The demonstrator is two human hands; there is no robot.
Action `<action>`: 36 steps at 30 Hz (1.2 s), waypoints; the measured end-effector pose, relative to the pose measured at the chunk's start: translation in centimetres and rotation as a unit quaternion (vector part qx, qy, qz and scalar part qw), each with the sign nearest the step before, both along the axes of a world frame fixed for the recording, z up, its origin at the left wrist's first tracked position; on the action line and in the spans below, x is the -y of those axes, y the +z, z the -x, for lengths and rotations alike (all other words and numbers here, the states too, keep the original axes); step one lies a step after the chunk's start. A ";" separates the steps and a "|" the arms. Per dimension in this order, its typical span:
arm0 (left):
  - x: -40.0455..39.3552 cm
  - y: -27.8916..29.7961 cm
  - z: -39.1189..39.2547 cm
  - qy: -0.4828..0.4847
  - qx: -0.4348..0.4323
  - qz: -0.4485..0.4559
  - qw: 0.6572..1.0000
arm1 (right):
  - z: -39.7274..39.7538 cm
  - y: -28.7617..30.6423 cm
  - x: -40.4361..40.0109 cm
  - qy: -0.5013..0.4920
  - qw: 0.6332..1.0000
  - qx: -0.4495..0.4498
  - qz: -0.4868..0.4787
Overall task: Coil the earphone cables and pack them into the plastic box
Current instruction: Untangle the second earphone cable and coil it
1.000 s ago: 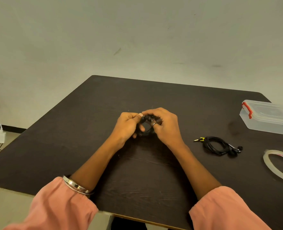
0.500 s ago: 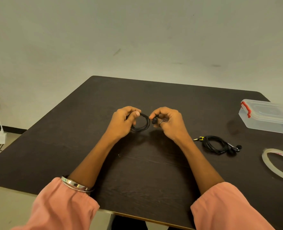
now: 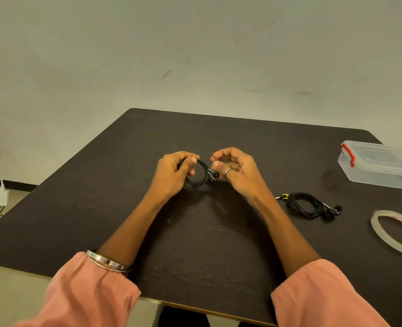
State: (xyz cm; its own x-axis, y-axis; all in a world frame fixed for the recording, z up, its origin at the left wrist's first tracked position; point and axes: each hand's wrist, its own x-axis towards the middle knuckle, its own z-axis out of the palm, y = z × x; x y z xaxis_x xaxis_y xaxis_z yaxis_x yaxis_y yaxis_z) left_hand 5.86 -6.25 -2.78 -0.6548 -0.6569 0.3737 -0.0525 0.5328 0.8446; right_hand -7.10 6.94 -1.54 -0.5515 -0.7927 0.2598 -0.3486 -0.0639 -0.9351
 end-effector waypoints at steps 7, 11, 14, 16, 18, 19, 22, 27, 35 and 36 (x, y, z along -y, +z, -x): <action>-0.4 0.4 -0.2 -0.019 -0.005 -0.068 0.997 | 0.0 0.0 -0.1 0.077 0.995 0.036 -0.058; -0.4 0.4 -0.3 -0.010 0.049 -0.039 0.998 | 1.1 0.4 -0.7 0.053 0.997 -0.016 -0.045; -0.8 0.4 -0.2 -0.007 0.064 -0.020 0.998 | 1.5 0.4 -1.0 0.026 0.990 -0.126 -0.060; -0.9 0.4 -0.1 -0.007 0.072 -0.026 0.997 | 1.6 0.3 -1.0 0.018 0.986 -0.155 -0.056; -0.8 0.2 0.0 0.001 0.081 -0.030 0.996 | 1.8 0.1 -1.1 0.047 0.988 -0.128 -0.076; -0.8 0.1 0.1 0.004 0.080 -0.033 0.996 | 1.8 0.0 -1.1 0.078 0.988 -0.094 -0.093; -0.8 -0.1 0.2 0.001 0.077 -0.039 0.996 | 1.4 -0.1 -1.3 0.131 0.985 -0.009 -0.108; -1.9 -0.2 0.1 -0.012 0.066 -0.029 0.997 | 0.0 -0.9 -1.0 0.056 0.995 -0.030 -0.078; -4.3 -0.3 0.0 0.046 0.012 -0.089 0.995 | -1.2 -0.9 -3.0 -0.063 0.997 0.039 -0.002; -5.1 -0.2 0.0 0.048 0.012 -0.086 0.995 | -1.5 -0.9 -3.6 -0.080 0.997 0.021 -0.003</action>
State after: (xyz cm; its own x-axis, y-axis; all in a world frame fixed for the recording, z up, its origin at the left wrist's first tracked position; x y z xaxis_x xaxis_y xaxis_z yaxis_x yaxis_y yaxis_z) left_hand 5.85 -1.20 -3.00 -0.5930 -0.7704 0.2342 -0.1184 0.3711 0.9210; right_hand -5.60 10.54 -2.47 -0.6816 -0.6946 0.2301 -0.3152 -0.0050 -0.9490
